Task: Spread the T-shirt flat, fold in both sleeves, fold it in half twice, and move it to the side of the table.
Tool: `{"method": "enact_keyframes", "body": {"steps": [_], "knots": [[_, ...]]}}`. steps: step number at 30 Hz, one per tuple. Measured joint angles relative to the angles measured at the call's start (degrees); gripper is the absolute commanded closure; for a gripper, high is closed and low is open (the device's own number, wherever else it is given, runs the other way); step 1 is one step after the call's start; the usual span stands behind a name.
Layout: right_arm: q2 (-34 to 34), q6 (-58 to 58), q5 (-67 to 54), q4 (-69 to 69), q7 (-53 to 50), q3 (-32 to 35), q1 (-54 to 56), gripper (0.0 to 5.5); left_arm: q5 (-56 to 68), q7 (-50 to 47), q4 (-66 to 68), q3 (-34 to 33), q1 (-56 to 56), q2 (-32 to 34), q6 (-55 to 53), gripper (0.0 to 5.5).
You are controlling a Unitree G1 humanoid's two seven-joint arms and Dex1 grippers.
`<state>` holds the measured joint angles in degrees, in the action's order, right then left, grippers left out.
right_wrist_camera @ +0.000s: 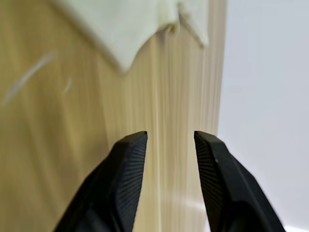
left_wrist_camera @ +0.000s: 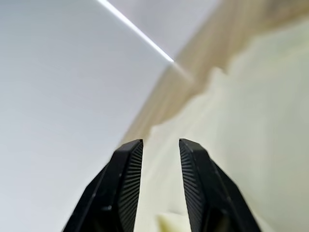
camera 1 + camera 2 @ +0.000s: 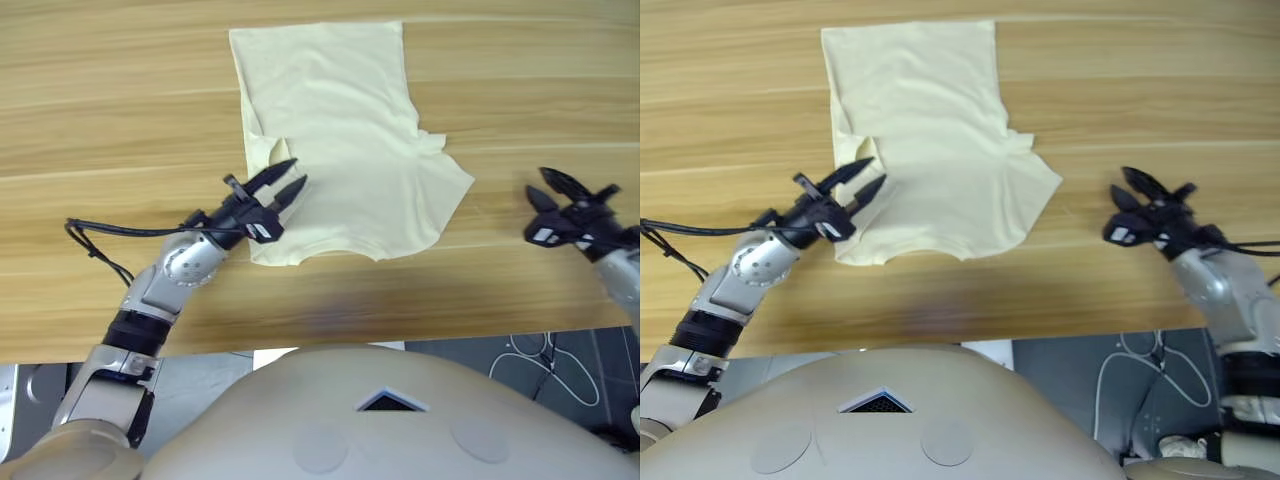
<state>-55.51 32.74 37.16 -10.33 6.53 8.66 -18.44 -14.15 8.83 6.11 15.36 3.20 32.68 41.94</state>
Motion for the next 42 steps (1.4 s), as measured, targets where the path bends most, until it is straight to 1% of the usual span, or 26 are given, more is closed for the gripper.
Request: {"method": "enact_keyframes", "body": {"steps": [1, 2, 3, 4, 9, 12, 21, 28, 40, 42], "knots": [[-0.4, 0.0, -0.2, 0.5, 0.6, -0.1, -0.2, 3.72, 1.6, -0.6, 0.0, -1.4, -0.4, -0.4, 0.4, 4.11], [-0.2, 0.3, -0.2, 0.9, 1.6, -1.7, 0.0, 3.72, 2.8, -1.1, 0.1, -2.8, -1.1, -1.2, 0.6, 4.11], [1.2, 0.5, 0.8, 0.4, 2.8, -5.8, 1.0, 3.72, 3.2, -2.0, 0.8, -4.3, -2.1, -2.4, 0.8, 4.11], [2.1, 0.5, 1.5, -0.1, 3.0, -7.5, 1.6, 3.72, 3.3, -2.1, 1.0, -4.9, -2.4, -2.7, 1.0, 4.11], [6.2, -0.4, 6.0, -2.9, 2.0, -15.7, 11.2, 3.72, 3.1, -2.0, 1.7, -6.1, -2.7, -4.6, 1.7, 4.11], [7.1, -1.5, 7.6, -5.0, 0.0, -17.8, 14.1, 3.72, 3.0, -1.7, 1.6, -6.5, -2.6, -5.1, 1.8, 4.11], [7.8, -4.9, 9.6, -11.8, -6.0, -21.3, 19.6, 3.72, 1.9, -0.5, 1.2, -6.8, -2.6, -6.3, 2.0, 4.11], [7.8, -3.6, 8.9, -9.2, -5.9, -25.0, 20.4, 3.72, 0.9, 0.7, 1.6, -6.3, -2.6, -7.1, 2.9, 4.11], [7.7, -4.0, 7.8, -8.0, -5.3, -25.6, 19.9, 3.72, 0.8, 1.8, 2.0, -6.2, -2.5, -7.5, 3.0, 4.11], [7.7, -4.0, 7.8, -8.2, -5.4, -25.9, 20.2, 3.96, 0.8, 1.9, 2.0, -6.2, -2.5, -7.5, 3.1, 4.08]]}}
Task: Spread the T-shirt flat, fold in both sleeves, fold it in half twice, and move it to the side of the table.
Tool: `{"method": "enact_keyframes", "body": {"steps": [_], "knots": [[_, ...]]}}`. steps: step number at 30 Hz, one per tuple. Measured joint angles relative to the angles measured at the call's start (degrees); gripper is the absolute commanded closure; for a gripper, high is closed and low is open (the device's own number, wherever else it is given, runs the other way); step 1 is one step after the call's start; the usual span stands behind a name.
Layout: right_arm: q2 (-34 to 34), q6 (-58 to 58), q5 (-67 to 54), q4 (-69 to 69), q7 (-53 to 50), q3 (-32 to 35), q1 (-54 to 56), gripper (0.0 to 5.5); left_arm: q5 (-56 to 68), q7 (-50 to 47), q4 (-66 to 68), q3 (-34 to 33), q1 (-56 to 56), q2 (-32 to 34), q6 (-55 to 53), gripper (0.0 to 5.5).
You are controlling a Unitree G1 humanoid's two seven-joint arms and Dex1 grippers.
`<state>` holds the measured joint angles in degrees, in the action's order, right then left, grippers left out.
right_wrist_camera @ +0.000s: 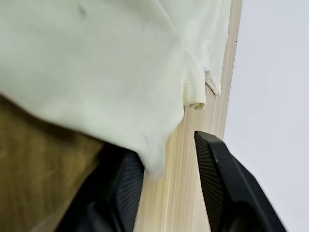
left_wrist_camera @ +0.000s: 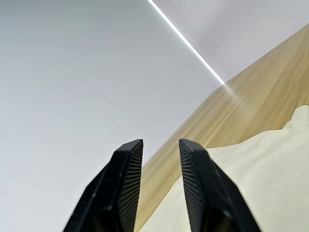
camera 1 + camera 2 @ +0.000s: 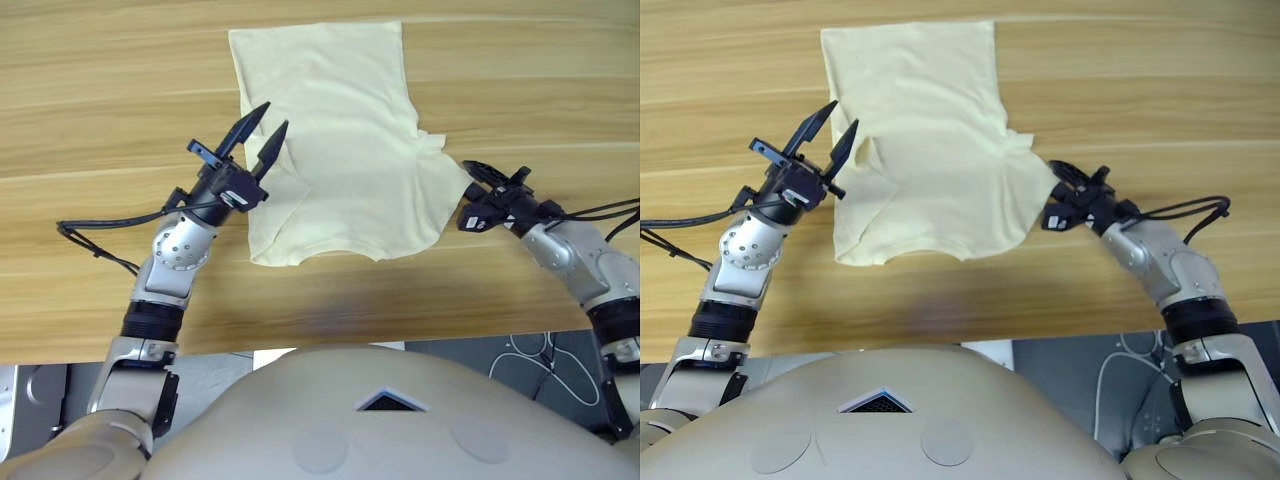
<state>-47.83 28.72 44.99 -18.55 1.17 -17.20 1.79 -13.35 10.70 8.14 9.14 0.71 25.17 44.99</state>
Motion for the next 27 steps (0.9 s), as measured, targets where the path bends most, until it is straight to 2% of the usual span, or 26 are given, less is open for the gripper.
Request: {"method": "enact_keyframes", "body": {"steps": [5, 10, 27], "knots": [[-0.1, 0.8, -0.4, -1.0, 0.1, -0.8, 1.1, 4.83, 0.0, 0.1, 0.0, 0.0, 0.1, -0.1, 0.0, 4.08], [-0.2, 1.7, -1.2, -1.2, 0.0, -0.7, 1.4, 5.46, 0.0, 0.1, 0.0, 0.0, 0.5, -0.4, 0.0, 4.08], [2.1, 5.0, -7.6, 3.9, -0.5, 1.5, -0.3, 5.48, -2.6, 2.5, 3.4, 3.0, 1.4, -0.1, 2.3, 4.08]]}}
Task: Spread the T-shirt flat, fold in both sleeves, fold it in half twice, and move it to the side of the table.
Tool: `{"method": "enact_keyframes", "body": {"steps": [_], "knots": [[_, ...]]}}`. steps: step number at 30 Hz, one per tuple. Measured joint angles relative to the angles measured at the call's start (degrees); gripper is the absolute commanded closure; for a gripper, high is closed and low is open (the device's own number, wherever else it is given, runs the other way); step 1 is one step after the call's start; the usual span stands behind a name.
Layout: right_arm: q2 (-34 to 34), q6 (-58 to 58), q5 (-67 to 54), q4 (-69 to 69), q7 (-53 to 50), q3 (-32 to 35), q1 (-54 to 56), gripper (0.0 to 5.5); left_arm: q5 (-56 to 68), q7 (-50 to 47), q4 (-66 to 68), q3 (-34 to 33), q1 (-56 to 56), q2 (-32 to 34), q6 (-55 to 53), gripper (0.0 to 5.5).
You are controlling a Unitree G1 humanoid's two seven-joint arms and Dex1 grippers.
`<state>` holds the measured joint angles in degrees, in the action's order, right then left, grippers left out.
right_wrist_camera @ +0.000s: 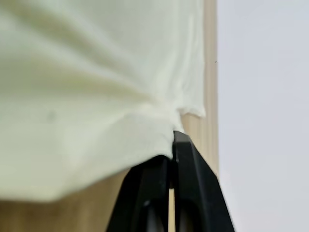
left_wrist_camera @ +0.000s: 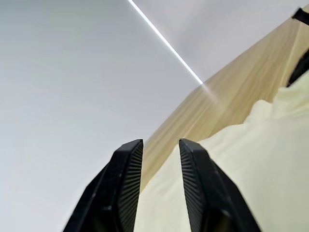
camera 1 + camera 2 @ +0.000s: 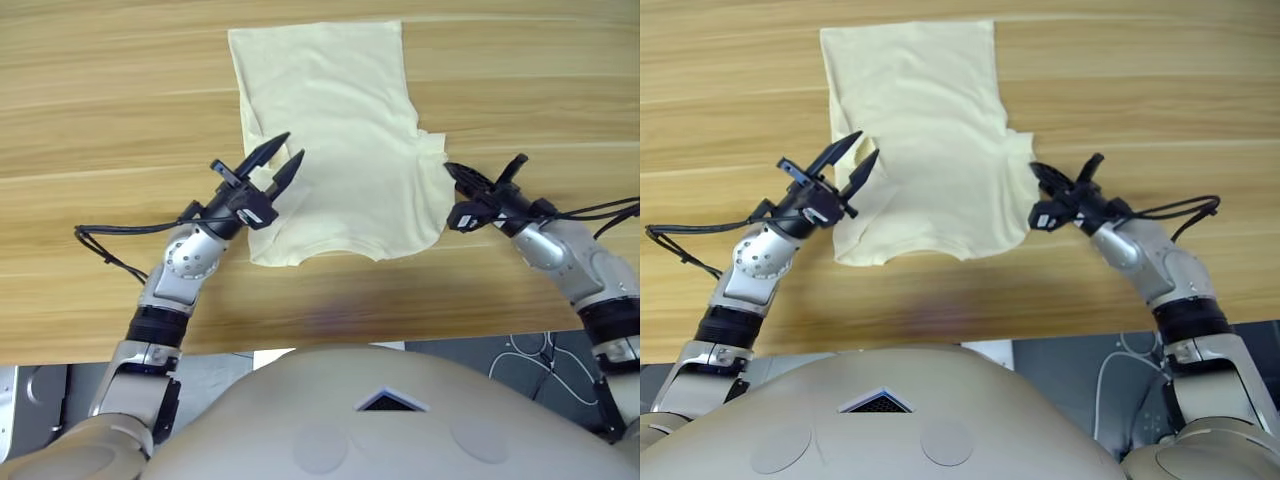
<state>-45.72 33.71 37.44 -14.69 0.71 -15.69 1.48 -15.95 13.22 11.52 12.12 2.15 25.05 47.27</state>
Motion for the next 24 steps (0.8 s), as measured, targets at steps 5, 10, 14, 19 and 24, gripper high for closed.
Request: {"method": "enact_keyframes", "body": {"steps": [5, 10, 14, 19, 24], "knots": [[1.3, -0.5, -0.4, 2.0, 0.0, 1.3, 0.0, 5.48, -0.1, -0.1, 0.6, 0.0, 0.0, 0.0, 0.1, 4.08], [1.6, 0.0, -0.1, 2.0, 0.8, 1.1, 0.0, 5.48, -0.2, -0.1, 1.3, 0.5, -0.1, -0.6, 0.2, 4.08], [1.7, 0.7, 0.3, 2.7, 2.0, 0.2, 0.0, 5.48, -1.2, 0.7, 1.9, 2.3, -0.1, -0.8, 0.1, 4.08], [2.7, 2.0, 0.2, 6.0, 3.7, -1.1, 0.2, 5.48, -2.3, 1.2, 3.2, 3.3, -0.2, -0.8, 0.0, 4.08], [4.6, 3.0, 0.2, 6.9, 5.5, -2.7, 1.7, 5.48, -4.2, 1.2, 5.6, 4.6, -1.1, -0.9, -0.1, 4.08]]}}
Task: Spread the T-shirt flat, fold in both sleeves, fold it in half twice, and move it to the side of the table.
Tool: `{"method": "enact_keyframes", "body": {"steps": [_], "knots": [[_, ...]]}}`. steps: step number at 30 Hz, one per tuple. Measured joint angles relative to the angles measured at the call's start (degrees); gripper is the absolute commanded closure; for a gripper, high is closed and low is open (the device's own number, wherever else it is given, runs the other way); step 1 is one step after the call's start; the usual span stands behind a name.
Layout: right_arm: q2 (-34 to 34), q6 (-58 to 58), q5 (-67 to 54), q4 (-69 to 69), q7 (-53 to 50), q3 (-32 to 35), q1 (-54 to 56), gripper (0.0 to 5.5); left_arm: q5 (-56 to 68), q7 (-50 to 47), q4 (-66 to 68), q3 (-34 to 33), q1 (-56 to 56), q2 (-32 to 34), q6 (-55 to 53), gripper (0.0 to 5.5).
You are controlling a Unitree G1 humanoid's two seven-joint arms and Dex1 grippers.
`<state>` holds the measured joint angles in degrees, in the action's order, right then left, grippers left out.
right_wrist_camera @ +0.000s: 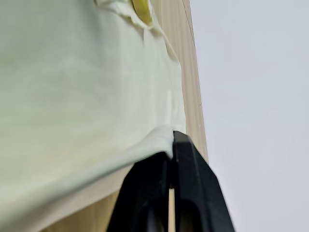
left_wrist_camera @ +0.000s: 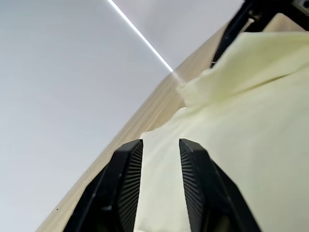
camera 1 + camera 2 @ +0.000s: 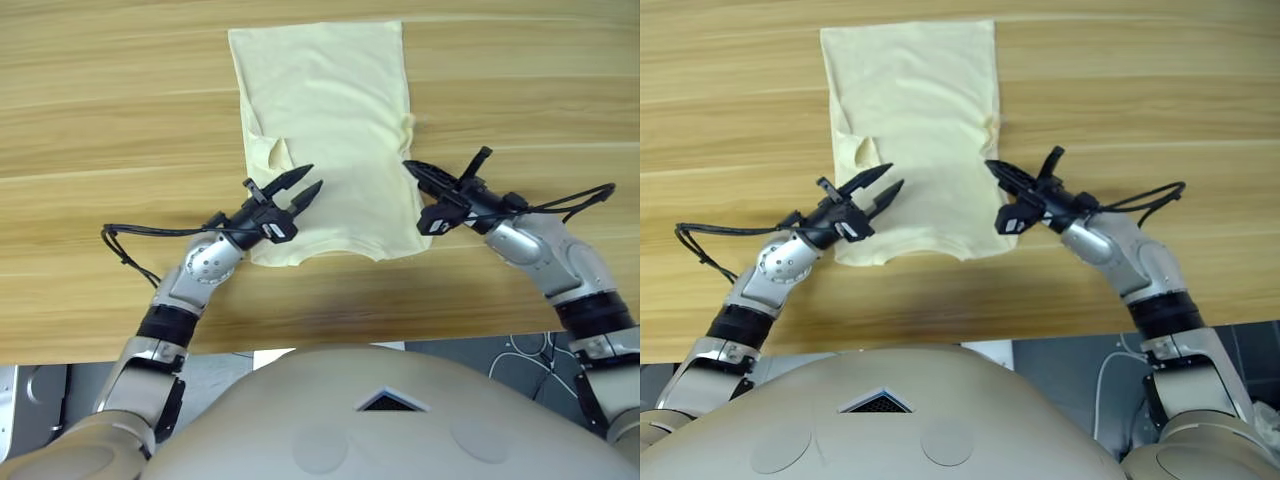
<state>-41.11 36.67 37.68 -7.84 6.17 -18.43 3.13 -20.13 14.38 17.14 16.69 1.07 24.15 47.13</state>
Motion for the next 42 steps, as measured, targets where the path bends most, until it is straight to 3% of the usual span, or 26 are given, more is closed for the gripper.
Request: {"method": "enact_keyframes", "body": {"steps": [9, 17, 25, 28, 31, 36, 39, 42], "knots": [[0.0, 1.1, 0.1, -0.6, 2.7, -1.4, 0.1, 5.48, -0.6, -0.4, 0.4, 0.4, -0.6, -0.2, 0.0, 4.08], [2.4, 1.4, 0.8, -3.4, 3.4, -3.8, 2.4, 3.98, -0.7, -1.5, 0.5, -0.2, -1.2, -0.2, 0.1, 4.08], [4.7, 2.4, -0.1, -3.6, 4.1, -4.7, 4.3, 2.5, 1.5, -1.2, -0.9, -5.6, -2.1, 5.4, 0.1, 4.08], [2.7, 2.4, -7.8, -0.1, 4.3, 2.3, 2.7, 2.5, 4.1, 0.1, -4.0, -9.1, 2.7, 9.5, -0.9, 4.08], [-6.6, 1.4, -13.5, 0.7, 4.4, 13.7, -2.5, 2.5, 6.8, 2.3, -9.4, -13.6, 9.1, 14.8, -3.5, 4.08], [-15.4, 2.0, -8.5, -0.2, 11.8, 13.1, -16.9, 2.5, 5.8, 10.3, -15.1, -13.6, 18.7, 22.1, -7.2, 4.08], [-16.2, 2.1, -6.5, 1.7, 12.6, 12.2, -17.5, 2.5, 5.2, 16.4, -18.0, -13.1, 22.8, 27.5, -8.8, 4.08], [-15.7, 2.7, -5.0, 2.3, 12.7, 10.0, -15.2, 2.5, 3.6, 20.1, -18.4, -10.3, 22.0, 28.4, -8.9, 4.08]]}}
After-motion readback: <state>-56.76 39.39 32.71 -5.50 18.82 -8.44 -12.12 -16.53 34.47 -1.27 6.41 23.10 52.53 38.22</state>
